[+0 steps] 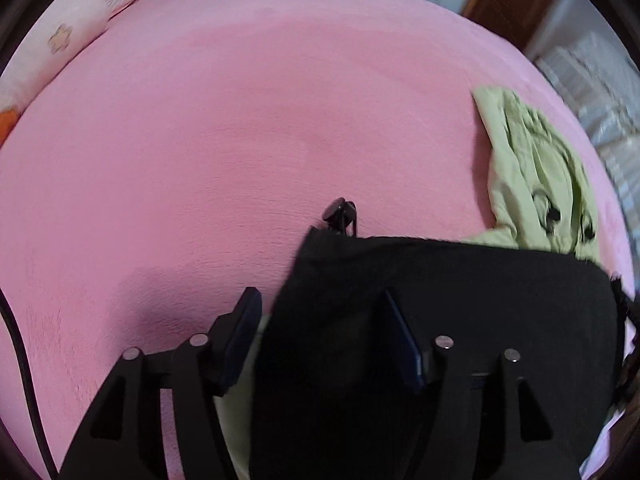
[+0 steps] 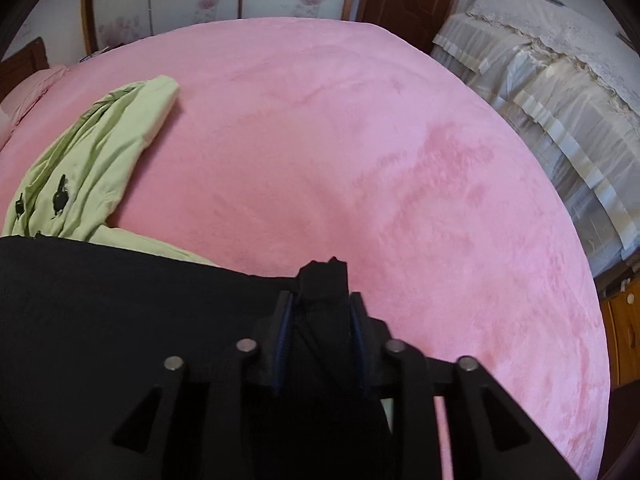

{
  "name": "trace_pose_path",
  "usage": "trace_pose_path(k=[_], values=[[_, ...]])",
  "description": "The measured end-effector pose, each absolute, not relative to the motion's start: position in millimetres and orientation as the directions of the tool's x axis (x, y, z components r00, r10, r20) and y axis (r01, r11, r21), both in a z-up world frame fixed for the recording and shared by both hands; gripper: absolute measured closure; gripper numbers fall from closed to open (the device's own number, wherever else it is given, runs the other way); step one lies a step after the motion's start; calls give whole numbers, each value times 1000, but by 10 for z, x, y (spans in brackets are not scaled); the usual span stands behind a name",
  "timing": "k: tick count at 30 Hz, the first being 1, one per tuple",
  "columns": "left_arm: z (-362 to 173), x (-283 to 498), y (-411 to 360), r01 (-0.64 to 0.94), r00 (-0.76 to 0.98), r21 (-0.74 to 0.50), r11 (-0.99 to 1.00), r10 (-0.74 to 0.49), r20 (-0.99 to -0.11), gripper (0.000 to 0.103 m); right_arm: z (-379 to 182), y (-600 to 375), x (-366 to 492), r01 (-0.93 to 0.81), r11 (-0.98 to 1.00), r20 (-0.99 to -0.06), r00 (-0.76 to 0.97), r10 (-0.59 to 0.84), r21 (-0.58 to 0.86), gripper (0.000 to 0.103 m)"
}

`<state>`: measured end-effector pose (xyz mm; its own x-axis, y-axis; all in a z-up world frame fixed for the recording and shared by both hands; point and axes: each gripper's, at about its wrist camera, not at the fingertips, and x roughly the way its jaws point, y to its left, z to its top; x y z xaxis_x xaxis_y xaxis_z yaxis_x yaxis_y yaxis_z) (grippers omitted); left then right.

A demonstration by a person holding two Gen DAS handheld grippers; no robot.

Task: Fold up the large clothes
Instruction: 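Lay the folded hem down near the hood and open both grippers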

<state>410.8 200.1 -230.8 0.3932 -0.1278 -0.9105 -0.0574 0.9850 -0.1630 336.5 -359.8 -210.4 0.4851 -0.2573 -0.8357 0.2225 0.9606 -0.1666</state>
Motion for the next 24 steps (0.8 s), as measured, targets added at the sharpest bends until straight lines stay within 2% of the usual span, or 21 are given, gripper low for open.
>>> trace_pose_path(k=[2,4,8,11,14,15,19,23,24], values=[[-2242,4072,2194,-118,419,-208,971,-141,-897,41,-2036,-3643,3305,242,957,-828,493,-266,-162,53],[-2129,4012,2414,-186,460,-243,952,-134,-878,41,-1914,-3677,3223,253,957,-813,522,-260,-144,53],[-1886,3880,2529,-237,514,-197,951,-49,-856,41,-1626,-3659,3082,266,963,-780,594,-196,-39,53],[-1712,3798,2266,-175,542,-173,969,-52,-839,41,-1441,-3467,3030,251,968,-766,627,-141,27,53],[-1632,3674,1757,-66,554,-169,983,-105,-826,40,-1355,-2977,3035,168,985,-767,636,-87,28,53],[-1622,3613,1602,-35,557,-172,984,-124,-821,37,-1343,-2815,3039,139,990,-765,641,-70,25,53],[-1744,3511,1091,-15,590,-123,992,-90,-802,24,-1487,-2141,3146,47,998,-774,633,5,45,53],[-2165,3717,971,-84,523,24,996,65,-850,24,-1866,-1939,3332,65,998,-821,570,-32,6,53],[-2208,3704,1061,-99,510,26,995,73,-857,22,-1978,-1987,3378,83,996,-835,548,-57,-14,53]])
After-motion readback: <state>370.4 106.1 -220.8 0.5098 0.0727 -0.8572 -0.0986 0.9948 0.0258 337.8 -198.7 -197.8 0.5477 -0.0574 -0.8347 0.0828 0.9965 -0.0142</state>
